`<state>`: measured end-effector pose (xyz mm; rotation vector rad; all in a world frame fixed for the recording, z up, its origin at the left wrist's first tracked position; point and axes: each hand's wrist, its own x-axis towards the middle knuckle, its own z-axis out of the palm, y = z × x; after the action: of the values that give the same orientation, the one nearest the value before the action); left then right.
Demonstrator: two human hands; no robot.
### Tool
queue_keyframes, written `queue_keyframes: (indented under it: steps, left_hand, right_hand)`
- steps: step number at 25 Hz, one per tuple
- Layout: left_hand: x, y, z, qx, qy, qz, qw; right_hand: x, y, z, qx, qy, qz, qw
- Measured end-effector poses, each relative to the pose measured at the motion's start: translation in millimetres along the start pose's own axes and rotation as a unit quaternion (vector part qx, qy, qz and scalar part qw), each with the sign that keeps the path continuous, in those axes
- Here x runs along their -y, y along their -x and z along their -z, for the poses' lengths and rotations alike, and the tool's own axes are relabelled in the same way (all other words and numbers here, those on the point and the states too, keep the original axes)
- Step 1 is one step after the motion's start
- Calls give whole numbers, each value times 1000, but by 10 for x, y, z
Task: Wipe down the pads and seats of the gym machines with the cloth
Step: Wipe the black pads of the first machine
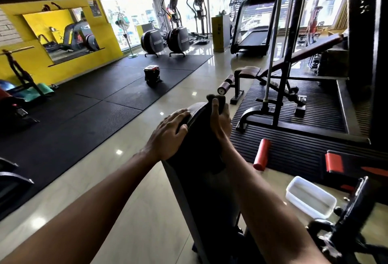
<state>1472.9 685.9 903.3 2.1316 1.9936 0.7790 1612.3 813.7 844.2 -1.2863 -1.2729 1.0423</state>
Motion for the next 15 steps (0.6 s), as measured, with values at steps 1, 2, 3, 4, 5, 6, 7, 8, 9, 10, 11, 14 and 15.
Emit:
queue_keyframes:
  steps: [1, 2, 3, 4, 5, 6, 7, 8, 9, 10, 11, 14, 15]
  left_hand:
    - [-9, 7, 10, 3, -4, -1, 1000]
    - [-18, 14, 14, 6, -8, -3, 1000]
    - [-22, 21, 10, 9, -12, -5, 1000]
    - [-25, 23, 10, 13, -14, -7, 1000]
    - [-19, 19, 9, 16, -14, -7, 1000]
    - [-12, 16, 6, 17, -14, -7, 1000]
    - [1, 13, -3, 17, -12, -7, 1000]
    - [6, 10, -8, 17, -10, -8, 1000]
    - [12, 9, -10, 16, -7, -8, 1000]
    - [9, 10, -7, 15, -5, -8, 1000]
    - [6, 13, -5, 14, -5, -7, 1000]
    - [12, 16, -3, 15, -10, -21, 1000]
    - [14, 15, 3, 16, -12, -27, 999]
  right_hand:
    - [4, 122, -41, -9, 5, 24, 1000]
    - [-34, 309, -65, -6, 5, 53, 999]
    - [-117, 525, -71, 6, 8, 86, 996]
    - [-236, 731, -55, 23, 9, 112, 993]
    - [-371, 888, -21, 42, 8, 135, 990]
    - [-507, 958, 17, 50, 13, 145, 988]
    - [-594, 940, 55, 45, 22, 139, 989]
    - [-598, 888, 82, 22, 39, 115, 992]
    - [-584, 774, 65, -17, 60, 86, 994]
    - [-494, 683, 35, -53, 70, 61, 994]
    - [-396, 585, -1, -77, 60, 44, 994]
    - [8, 556, -88, -92, -55, 10, 994]
    - [58, 604, -117, -92, -89, 21, 992]
